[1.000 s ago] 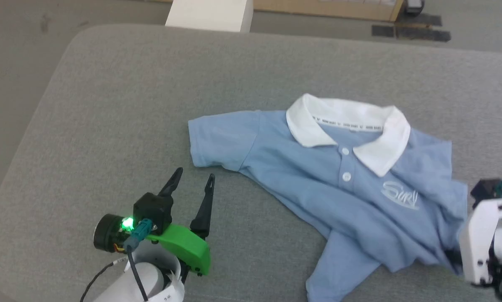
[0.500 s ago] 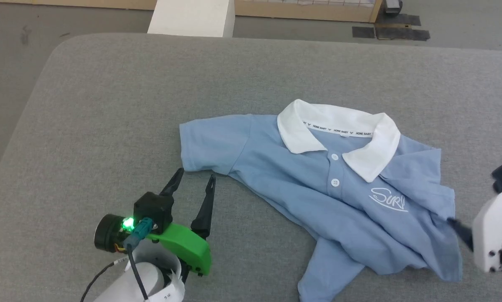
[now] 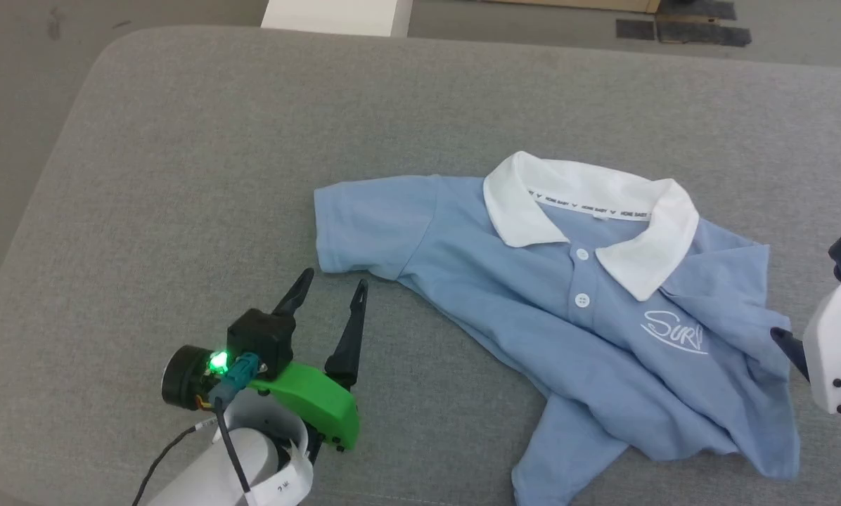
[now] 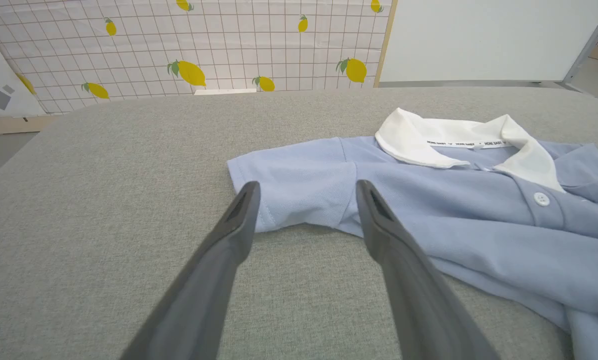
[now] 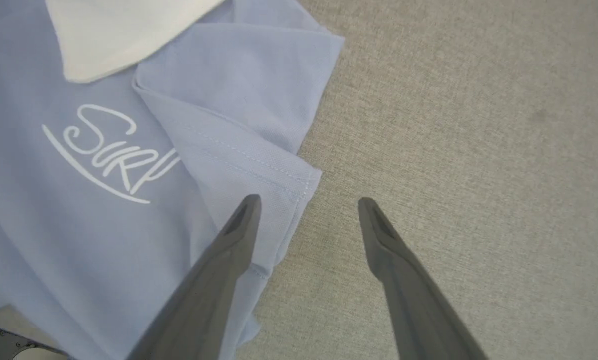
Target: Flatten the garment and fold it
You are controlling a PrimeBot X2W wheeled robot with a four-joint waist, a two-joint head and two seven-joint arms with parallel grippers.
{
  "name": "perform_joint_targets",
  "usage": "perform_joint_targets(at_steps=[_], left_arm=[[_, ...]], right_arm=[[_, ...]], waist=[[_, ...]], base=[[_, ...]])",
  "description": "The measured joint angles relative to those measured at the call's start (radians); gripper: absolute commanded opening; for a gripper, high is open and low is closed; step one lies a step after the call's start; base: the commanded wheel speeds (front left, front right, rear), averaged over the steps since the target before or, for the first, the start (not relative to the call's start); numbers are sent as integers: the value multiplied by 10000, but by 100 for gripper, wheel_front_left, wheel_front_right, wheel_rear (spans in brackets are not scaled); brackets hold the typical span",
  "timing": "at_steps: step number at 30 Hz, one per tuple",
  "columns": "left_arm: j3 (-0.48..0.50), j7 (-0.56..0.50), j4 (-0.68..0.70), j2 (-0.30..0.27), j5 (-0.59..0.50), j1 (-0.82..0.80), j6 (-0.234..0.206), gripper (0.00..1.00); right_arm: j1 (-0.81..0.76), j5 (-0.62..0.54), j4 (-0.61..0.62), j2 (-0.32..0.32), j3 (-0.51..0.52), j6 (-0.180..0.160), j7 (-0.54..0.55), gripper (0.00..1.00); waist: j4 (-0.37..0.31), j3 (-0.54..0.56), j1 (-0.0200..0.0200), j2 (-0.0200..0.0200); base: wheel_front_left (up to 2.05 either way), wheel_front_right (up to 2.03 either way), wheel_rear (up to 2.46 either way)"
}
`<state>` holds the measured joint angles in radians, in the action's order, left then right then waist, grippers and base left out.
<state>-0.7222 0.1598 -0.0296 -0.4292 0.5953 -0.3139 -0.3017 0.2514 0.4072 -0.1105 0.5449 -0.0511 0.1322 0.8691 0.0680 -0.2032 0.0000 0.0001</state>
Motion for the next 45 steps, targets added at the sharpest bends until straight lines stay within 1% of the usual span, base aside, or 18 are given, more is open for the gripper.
perform_joint_targets(at_steps=[6,9,15,16,17,18,22,26,29,33,36,37,39,41,44,45], left_arm=[[8,0,73,-84,0,0,-2,100],[13,0,119,-88,0,-2,-75,100],[25,-2,171,-115,0,-64,-75,100],[27,-2,171,-119,0,-94,-75,100],[29,-2,171,-121,0,-115,-75,100],[27,-2,171,-128,0,-133,-75,100],[33,-2,86,-167,15,-141,-88,100],[17,-13,-27,-209,63,-122,-90,100],[15,-13,-65,-217,134,-75,-140,100],[-12,-15,-61,-217,140,-13,-173,100],[-27,-44,-42,-221,159,25,-176,100],[-36,-46,-29,-222,176,31,-176,100],[-48,-86,-4,-232,180,49,-176,100],[-63,-102,15,-251,184,68,-178,100],[-79,-113,54,-284,188,76,-178,100],[-84,-132,58,-291,198,78,-178,100]], right_arm=[[287,-27,-915,-40,-230,0,-468,100],[374,-40,-1187,-75,-418,0,-673,100],[530,-119,-1457,-4,-844,0,-966,100],[554,-121,-1478,54,-941,0,-1032,86],[565,-121,-1484,96,-1012,0,-1060,9],[569,-119,-1488,130,-1078,0,-1135,0],[615,-81,-1586,82,-1252,2,-1511,0],[607,138,-1538,61,-1200,2,-1787,0],[594,336,-1114,90,-792,0,-1987,0],[502,502,-763,2,128,2,-2190,0],[241,222,-769,-61,940,2,-2245,0],[110,96,-832,-138,1246,2,-2272,0],[-75,-86,-1045,-499,1971,0,-2282,0],[-249,-249,-1338,-1001,2556,0,-2211,0],[-613,-913,-1774,-1446,2920,2,-1996,0],[-740,-1154,-1939,-1578,3049,0,-1925,66]], waist=[[163,-285,0,0],[221,-438,0,0],[286,-722,0,0],[293,-763,0,0],[297,-792,0,0],[299,-821,0,0],[243,-743,0,0],[133,-487,0,0],[-30,-207,0,0],[-255,22,0,0],[-417,145,0,0],[-463,174,0,0],[-531,203,0,0],[-585,213,0,0],[-619,203,0,0],[-621,206,0,0]], base=[[0,0,0],[0,0,0],[0,0,0],[0,0,0],[0,0,0],[0,0,0],[0,0,0],[0,0,0],[0,0,0],[0,0,0],[0,0,0],[0,0,0],[0,0,0],[0,0,0],[0,0,0],[0,0,0]])
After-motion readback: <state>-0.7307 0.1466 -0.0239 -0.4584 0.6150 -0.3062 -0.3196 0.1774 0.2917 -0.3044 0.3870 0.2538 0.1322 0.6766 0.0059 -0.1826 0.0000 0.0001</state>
